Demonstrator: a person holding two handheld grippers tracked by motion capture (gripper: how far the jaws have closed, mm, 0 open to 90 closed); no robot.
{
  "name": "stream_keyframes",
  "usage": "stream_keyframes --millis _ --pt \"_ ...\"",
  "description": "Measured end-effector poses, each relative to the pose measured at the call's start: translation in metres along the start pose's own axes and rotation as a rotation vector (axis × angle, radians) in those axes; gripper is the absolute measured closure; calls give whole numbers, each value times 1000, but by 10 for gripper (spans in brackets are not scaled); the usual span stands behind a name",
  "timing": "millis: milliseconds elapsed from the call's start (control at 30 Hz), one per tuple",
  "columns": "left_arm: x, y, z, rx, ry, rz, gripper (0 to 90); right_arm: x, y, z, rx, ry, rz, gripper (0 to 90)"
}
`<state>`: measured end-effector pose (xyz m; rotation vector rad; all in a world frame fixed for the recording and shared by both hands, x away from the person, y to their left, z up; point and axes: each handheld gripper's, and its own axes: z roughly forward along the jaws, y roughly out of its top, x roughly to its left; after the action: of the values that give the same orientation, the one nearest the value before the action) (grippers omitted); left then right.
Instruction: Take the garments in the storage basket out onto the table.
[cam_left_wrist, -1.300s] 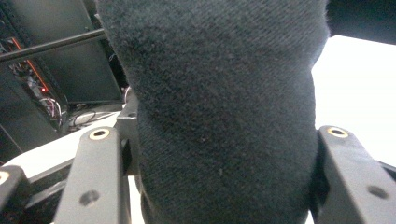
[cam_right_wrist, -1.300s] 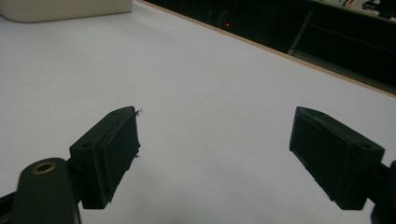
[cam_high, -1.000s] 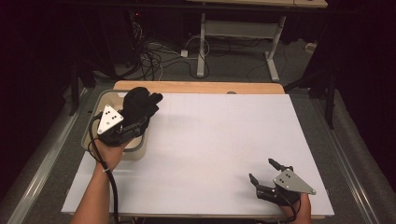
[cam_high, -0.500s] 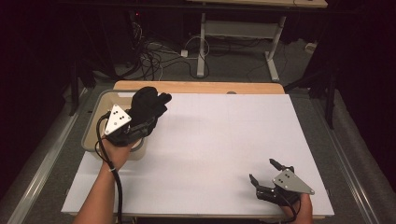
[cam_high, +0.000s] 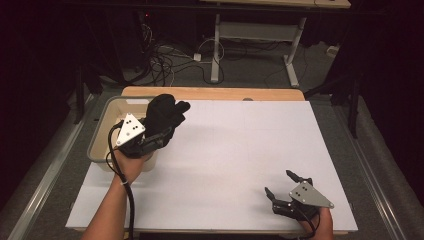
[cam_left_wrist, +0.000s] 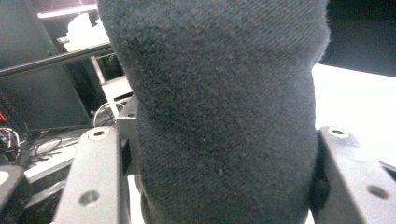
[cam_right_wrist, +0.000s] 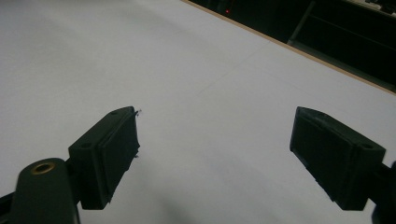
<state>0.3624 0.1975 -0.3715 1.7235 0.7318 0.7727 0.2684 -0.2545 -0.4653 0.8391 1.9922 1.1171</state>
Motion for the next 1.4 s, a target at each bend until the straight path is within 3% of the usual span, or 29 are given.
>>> stream_keyframes --millis 533,900,1400 --pt "-21 3 11 15 -52 20 420 3 0 -1 0 14 -20 158" --pt "-39 4 21 33 -101 61 419 3 0 -1 1 15 -25 159" --pt "-53 3 30 56 -140 87 417 4 1 -2 -1 19 -28 159"
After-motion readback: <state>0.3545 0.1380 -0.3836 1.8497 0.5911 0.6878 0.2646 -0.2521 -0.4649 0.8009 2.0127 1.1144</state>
